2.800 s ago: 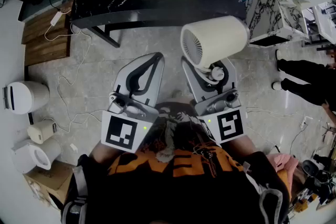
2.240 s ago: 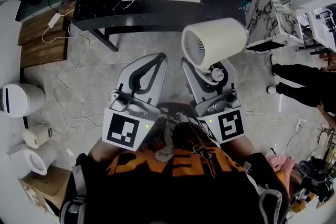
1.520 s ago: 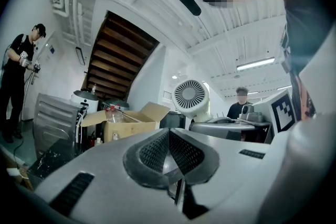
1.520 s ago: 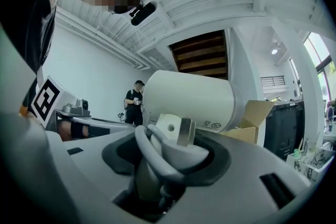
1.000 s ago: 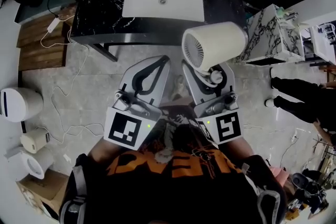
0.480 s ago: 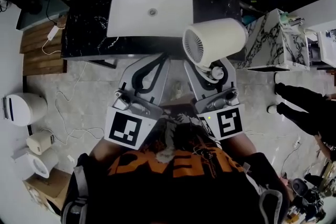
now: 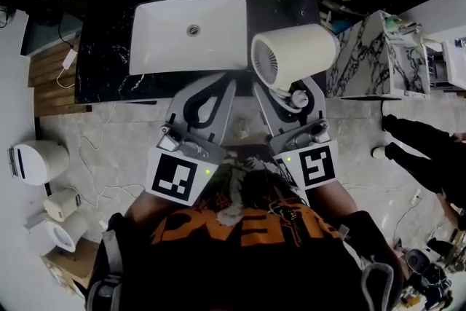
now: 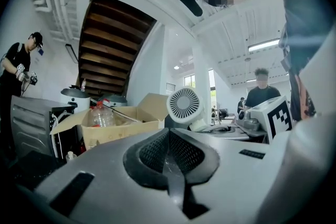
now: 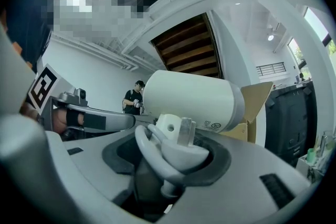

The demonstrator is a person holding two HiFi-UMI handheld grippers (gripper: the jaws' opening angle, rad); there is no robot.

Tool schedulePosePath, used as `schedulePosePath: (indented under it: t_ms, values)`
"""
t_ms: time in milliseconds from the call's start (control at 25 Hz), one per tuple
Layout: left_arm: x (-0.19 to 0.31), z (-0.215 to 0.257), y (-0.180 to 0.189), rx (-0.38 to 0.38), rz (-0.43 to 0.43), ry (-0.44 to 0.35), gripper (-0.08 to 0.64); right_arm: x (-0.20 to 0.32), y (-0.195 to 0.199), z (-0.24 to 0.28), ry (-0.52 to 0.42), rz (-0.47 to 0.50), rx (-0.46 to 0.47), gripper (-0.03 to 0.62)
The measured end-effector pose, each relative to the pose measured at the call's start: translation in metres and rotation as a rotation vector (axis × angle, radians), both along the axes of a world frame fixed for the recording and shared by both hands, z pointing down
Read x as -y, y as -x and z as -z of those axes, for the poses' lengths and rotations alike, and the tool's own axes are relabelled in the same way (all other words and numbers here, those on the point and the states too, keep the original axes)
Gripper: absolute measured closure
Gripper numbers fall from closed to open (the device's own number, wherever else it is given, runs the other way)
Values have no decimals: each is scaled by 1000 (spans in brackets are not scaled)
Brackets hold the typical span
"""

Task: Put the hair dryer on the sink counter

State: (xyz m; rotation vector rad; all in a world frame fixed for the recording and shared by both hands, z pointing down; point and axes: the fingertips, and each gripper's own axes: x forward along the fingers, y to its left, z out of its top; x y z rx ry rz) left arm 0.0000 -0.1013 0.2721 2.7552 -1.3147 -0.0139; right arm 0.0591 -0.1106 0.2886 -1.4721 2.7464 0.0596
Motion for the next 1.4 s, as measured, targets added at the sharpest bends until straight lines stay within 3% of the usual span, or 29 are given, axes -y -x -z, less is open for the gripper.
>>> schedulePosePath:
  t_ms: [520, 920, 1400]
  values:
    - [58, -21, -58, 38, -5, 28, 538, 71, -60, -31, 36, -33, 22, 362]
    - [74, -31, -66, 36, -23, 47, 538, 96, -73, -69, 107, -64, -50, 362]
    - [82, -48, -54, 49, 4, 51, 538, 145, -82, -160, 300, -129, -111, 362]
